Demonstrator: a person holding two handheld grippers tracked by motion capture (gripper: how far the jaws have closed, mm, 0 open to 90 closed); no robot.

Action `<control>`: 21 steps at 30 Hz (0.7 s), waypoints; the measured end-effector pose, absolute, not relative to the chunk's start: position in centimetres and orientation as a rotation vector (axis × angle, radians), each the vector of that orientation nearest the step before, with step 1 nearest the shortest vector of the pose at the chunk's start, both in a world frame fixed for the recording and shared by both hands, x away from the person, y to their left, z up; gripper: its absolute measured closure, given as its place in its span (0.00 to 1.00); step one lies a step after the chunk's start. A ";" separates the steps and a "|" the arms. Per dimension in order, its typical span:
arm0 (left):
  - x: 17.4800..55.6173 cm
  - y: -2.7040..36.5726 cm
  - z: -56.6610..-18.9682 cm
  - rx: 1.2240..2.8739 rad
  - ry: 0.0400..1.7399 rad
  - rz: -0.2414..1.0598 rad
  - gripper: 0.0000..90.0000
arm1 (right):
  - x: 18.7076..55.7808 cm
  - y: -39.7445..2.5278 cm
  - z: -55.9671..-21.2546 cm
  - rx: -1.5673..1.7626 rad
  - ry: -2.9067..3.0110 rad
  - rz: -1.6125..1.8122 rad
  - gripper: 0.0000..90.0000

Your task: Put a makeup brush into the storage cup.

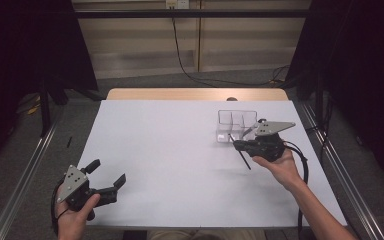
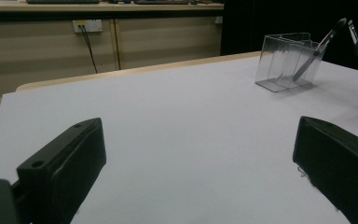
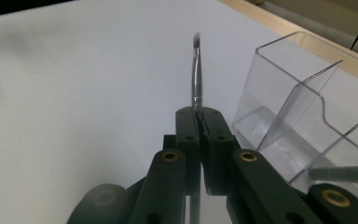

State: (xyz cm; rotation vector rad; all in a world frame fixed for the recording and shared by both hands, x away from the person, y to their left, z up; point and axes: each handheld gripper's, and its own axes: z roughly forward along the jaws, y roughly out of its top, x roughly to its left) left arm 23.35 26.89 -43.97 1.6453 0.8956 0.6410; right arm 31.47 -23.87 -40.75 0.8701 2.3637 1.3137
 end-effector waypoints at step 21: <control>23.2 26.8 -43.9 1.648 0.886 0.636 0.03 | 32.0 -25.2 -38.6 0.916 2.077 1.526 0.96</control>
